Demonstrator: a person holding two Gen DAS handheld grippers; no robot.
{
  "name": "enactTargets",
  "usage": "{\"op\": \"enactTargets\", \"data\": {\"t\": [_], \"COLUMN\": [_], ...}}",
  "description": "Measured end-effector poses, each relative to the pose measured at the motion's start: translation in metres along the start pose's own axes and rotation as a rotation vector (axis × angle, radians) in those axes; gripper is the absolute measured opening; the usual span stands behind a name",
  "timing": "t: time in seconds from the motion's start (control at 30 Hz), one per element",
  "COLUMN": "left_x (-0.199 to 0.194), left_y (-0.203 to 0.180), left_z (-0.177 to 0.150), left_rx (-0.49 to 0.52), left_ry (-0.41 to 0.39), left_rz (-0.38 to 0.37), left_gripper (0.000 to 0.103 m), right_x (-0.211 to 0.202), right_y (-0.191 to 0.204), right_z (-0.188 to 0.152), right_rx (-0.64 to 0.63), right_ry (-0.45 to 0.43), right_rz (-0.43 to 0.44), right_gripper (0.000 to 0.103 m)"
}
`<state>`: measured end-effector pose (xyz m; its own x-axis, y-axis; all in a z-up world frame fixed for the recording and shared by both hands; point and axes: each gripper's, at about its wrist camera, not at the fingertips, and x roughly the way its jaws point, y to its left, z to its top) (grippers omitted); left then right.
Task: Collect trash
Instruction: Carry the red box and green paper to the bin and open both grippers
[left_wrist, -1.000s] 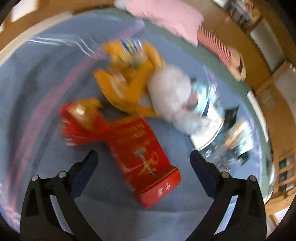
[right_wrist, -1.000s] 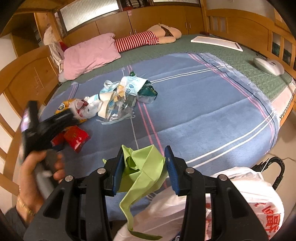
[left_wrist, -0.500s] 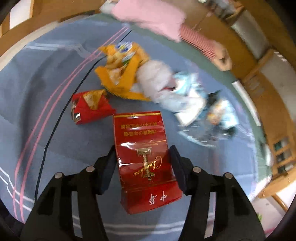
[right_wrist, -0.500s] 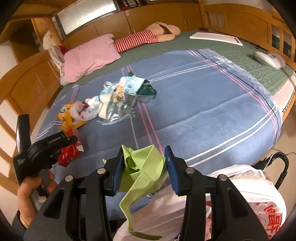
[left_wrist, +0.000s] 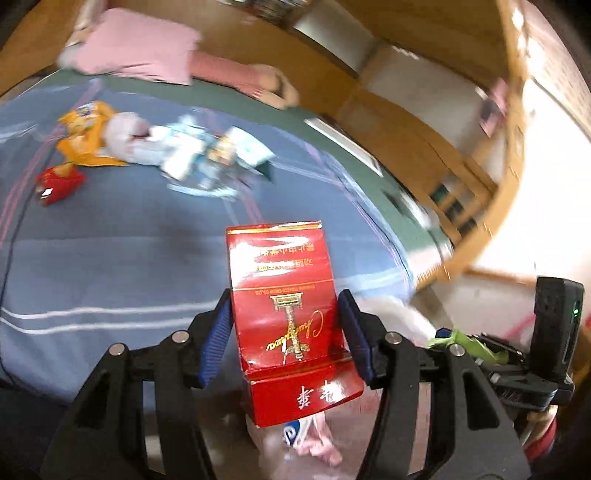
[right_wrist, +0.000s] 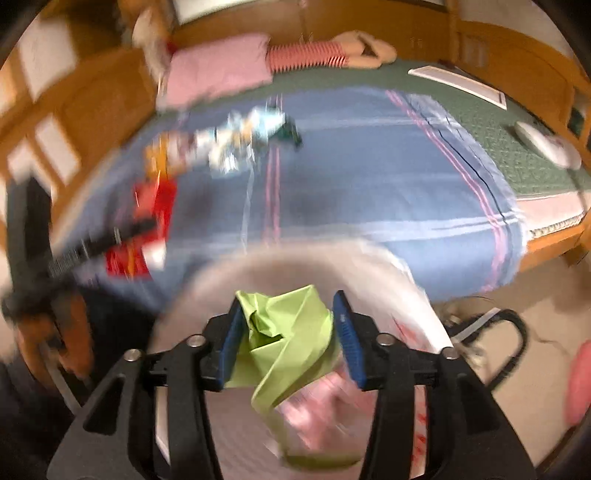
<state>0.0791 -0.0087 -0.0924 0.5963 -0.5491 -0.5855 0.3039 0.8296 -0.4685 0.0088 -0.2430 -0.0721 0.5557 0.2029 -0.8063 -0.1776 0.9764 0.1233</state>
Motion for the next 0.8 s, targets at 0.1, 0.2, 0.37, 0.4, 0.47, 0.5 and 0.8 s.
{"op": "enactTargets", "data": {"t": [0.1, 0.2, 0.37, 0.4, 0.47, 0.5, 0.8], "left_x": [0.004, 0.008, 0.007, 0.009, 0.009, 0.011, 0.029], "left_y": [-0.015, -0.019, -0.026, -0.033, -0.045, -0.052, -0.076], "left_z": [-0.011, -0.017, -0.023, -0.026, -0.033, -0.037, -0.057], "left_rx": [0.062, 0.083, 0.096, 0.126, 0.183, 0.219, 0.317], "left_ry": [0.025, 0.043, 0.091, 0.116, 0.144, 0.167, 0.295], "left_rz": [-0.014, -0.029, -0.172, -0.23, -0.276, -0.301, -0.341], "left_gripper": [0.058, 0.058, 0.058, 0.058, 0.059, 0.059, 0.094], "right_x": [-0.003, -0.015, -0.034, -0.034, -0.035, -0.036, -0.045], "right_y": [-0.005, -0.017, -0.054, -0.057, -0.063, -0.065, -0.075], "right_z": [-0.017, -0.012, 0.006, 0.007, 0.008, 0.008, 0.002], "right_rx": [-0.038, 0.055, 0.368, 0.393, 0.441, 0.459, 0.509], "right_ry": [-0.001, -0.088, -0.229, -0.236, -0.255, -0.263, -0.301], "right_rz": [-0.039, -0.046, 0.037, 0.038, 0.018, -0.007, -0.084], "right_gripper": [0.079, 0.082, 0.086, 0.086, 0.086, 0.086, 0.086]}}
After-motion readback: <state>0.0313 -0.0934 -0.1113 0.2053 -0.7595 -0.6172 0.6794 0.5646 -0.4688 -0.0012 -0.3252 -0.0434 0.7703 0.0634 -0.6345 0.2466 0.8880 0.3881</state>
